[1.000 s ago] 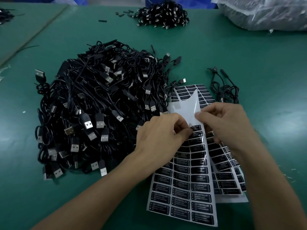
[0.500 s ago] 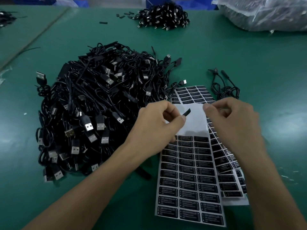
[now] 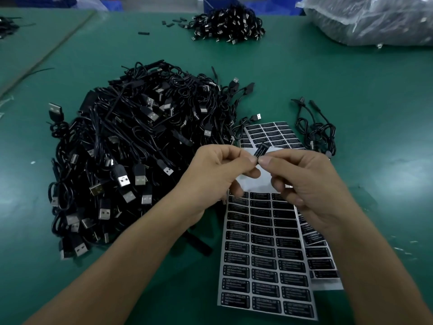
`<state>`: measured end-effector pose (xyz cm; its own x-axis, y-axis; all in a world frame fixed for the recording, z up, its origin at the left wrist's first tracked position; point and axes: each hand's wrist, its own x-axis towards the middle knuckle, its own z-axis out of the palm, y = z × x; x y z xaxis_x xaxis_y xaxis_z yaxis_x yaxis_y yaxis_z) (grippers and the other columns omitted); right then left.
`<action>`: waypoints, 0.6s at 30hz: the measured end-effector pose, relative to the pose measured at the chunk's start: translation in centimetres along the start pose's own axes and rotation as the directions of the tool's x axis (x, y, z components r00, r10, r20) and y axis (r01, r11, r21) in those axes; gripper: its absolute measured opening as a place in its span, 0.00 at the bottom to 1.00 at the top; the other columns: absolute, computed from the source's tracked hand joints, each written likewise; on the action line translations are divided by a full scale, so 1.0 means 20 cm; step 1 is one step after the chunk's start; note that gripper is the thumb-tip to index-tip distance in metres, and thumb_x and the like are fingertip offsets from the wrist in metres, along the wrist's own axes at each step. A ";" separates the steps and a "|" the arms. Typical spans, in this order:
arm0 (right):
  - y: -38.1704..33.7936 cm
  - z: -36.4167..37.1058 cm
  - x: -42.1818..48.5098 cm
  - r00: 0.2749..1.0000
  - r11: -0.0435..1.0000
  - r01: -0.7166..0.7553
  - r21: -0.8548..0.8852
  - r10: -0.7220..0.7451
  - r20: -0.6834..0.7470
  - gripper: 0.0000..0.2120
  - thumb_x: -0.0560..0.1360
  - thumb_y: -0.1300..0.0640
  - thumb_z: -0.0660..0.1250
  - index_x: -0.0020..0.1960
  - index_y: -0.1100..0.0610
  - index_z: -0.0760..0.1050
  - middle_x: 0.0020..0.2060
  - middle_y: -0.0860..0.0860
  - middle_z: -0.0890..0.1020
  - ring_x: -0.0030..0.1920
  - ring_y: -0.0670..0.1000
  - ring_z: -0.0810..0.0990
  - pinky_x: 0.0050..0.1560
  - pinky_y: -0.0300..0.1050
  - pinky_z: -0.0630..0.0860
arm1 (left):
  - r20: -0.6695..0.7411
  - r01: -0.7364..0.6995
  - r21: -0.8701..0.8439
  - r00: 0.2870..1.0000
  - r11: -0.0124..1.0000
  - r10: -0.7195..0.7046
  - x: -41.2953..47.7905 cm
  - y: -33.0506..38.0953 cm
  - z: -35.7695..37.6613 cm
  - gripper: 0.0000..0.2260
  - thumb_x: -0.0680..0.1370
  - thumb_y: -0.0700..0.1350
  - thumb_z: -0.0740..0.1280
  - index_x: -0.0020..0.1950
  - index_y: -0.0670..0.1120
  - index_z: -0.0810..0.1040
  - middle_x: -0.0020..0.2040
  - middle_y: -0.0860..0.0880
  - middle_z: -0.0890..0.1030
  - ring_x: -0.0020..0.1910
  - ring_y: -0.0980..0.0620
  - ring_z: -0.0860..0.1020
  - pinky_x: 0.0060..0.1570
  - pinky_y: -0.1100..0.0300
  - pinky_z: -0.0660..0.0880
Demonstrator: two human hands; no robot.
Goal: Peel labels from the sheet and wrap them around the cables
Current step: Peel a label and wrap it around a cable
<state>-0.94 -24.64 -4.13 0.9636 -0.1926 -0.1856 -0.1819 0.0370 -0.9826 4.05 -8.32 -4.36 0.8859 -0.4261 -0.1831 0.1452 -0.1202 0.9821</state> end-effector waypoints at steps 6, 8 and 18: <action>0.03 0.02 0.01 0.996 1.000 0.023 -0.014 -0.024 -0.085 0.10 0.71 0.61 0.73 0.32 0.52 0.83 0.24 0.50 0.71 0.24 0.44 0.66 0.20 0.33 0.61 | -0.003 0.018 0.086 1.000 0.996 -0.018 0.00 0.01 -0.02 0.04 0.80 0.45 0.69 0.47 0.47 0.82 0.40 0.51 0.87 0.21 0.56 0.76 0.18 0.68 0.64; 0.03 0.02 0.02 0.991 0.999 0.047 0.010 -0.045 -0.122 0.13 0.72 0.63 0.72 0.30 0.52 0.81 0.24 0.50 0.70 0.25 0.45 0.64 0.21 0.33 0.61 | -0.079 -0.036 0.143 0.996 0.989 0.048 0.00 0.02 -0.05 0.03 0.80 0.45 0.69 0.48 0.49 0.82 0.39 0.51 0.86 0.20 0.55 0.76 0.19 0.68 0.66; 0.07 0.02 0.03 0.953 0.979 0.171 -0.115 -0.194 -0.234 0.06 0.76 0.61 0.71 0.42 0.52 0.81 0.25 0.49 0.75 0.25 0.45 0.72 0.23 0.34 0.65 | -0.280 -0.140 0.632 0.876 0.763 0.393 0.03 0.00 -0.20 0.04 0.80 0.44 0.69 0.54 0.52 0.79 0.43 0.59 0.80 0.37 0.67 0.76 0.34 0.77 0.70</action>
<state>-0.45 -24.29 -5.57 0.9074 -0.4201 0.0135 -0.0359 -0.1093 -0.9934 6.40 -5.08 -4.22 0.9564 -0.1689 0.2382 -0.2916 -0.5982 0.7464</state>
